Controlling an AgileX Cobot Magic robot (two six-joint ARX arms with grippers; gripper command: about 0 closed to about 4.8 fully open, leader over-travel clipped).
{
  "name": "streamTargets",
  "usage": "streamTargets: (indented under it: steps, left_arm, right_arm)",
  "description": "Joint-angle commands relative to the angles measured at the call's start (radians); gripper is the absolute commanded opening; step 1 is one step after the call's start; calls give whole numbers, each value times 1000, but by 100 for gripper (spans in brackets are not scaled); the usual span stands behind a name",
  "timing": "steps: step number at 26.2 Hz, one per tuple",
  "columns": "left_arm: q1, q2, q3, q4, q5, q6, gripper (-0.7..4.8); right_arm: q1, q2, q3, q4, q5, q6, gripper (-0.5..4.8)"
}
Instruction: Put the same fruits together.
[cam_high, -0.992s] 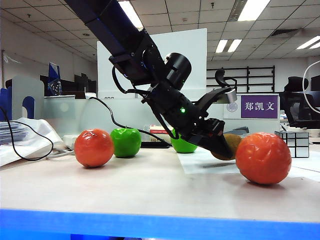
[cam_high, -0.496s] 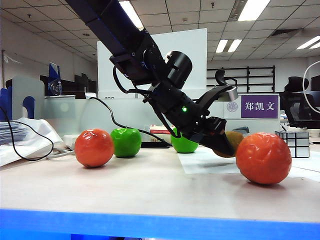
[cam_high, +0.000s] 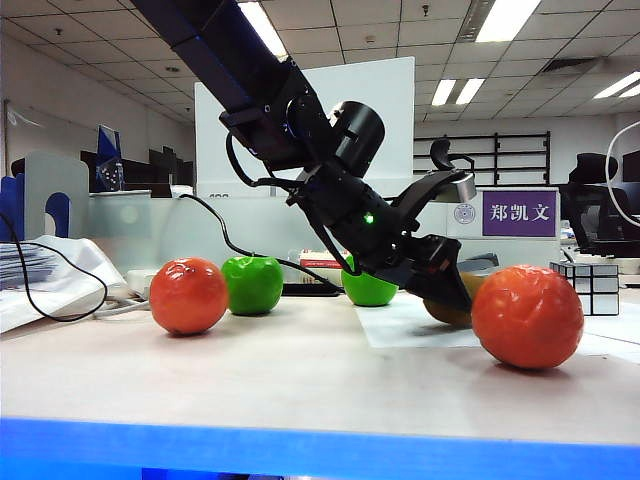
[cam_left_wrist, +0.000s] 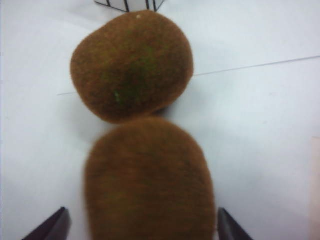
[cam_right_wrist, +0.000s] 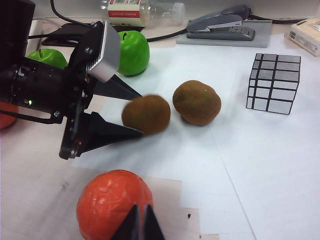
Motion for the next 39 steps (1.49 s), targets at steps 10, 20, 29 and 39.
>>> streamTargets:
  steps: [10, 20, 29, 39]
  left_arm:
    - [-5, -5, 14, 23, -32, -28, 479]
    - [-2, -97, 14, -60, -36, -29, 479]
    - [5, -140, 14, -479, -171, 88, 479]
    - [71, -182, 14, -625, -244, 111, 479]
  right_arm:
    - [1, 0, 5, 18, 24, -7, 22]
    - [1, 0, 5, 19, 25, -7, 22]
    - [1, -2, 5, 55, 18, -6, 22]
    - [1, -2, 5, 60, 18, -6, 22]
